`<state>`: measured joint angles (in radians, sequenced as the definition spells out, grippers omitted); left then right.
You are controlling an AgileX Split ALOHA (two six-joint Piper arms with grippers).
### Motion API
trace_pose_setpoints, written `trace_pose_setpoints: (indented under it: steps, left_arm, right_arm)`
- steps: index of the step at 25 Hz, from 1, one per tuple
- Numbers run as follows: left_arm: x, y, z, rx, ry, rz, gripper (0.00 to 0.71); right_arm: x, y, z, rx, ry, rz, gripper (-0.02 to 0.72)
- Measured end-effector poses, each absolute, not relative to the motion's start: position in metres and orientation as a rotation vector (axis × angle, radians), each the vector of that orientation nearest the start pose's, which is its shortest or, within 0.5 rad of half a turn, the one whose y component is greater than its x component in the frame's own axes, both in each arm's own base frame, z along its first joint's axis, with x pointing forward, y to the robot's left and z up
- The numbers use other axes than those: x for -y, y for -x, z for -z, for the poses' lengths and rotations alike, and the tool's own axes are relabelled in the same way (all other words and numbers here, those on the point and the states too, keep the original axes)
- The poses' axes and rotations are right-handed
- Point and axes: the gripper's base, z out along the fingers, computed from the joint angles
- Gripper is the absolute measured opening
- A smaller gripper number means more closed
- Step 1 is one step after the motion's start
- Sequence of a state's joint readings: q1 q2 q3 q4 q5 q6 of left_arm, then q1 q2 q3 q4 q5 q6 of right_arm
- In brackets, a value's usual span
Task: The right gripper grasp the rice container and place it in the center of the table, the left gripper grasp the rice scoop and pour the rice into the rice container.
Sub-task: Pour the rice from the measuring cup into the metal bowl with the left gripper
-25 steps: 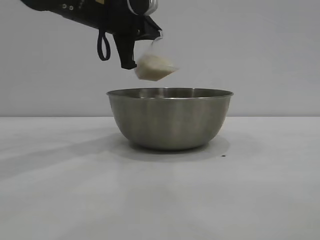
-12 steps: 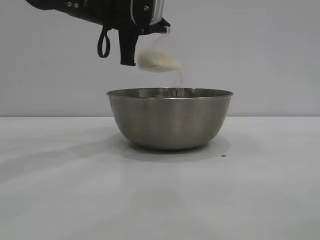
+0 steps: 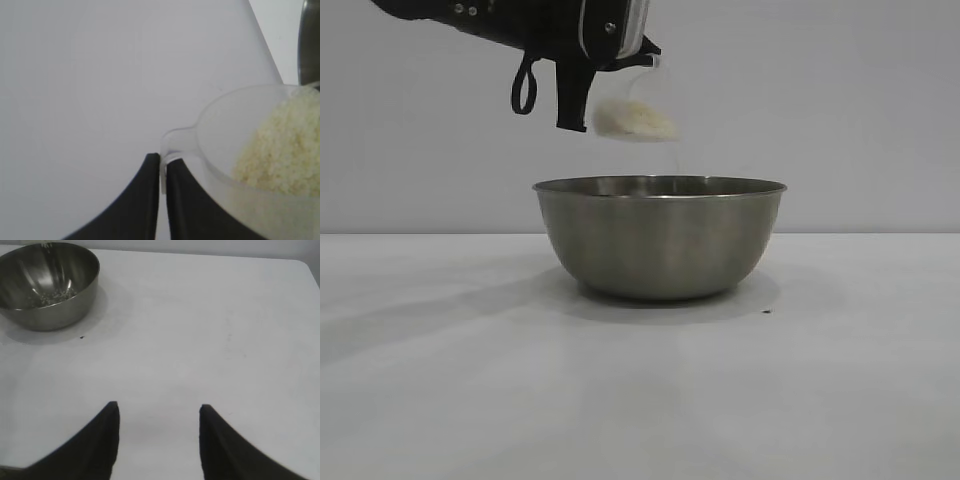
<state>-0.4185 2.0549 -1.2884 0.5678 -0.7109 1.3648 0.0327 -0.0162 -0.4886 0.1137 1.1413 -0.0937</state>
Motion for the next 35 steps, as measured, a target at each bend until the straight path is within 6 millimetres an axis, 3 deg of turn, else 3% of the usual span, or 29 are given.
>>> trace_pose_setpoints:
  steps: [22, 35]
  left_arm:
    - [0.219, -0.405, -0.211, -0.296, -1.664, -0.927, 0.0]
    - [0.222, -0.402, -0.223, -0.111, -1.572, -1.076, 0.0]
  right_arm:
    - [-0.009, 0.01, -0.268, -2.111, 0.145, -0.101, 0.315]
    - [-0.009, 0.01, -0.268, -2.111, 0.145, -0.101, 0.315]
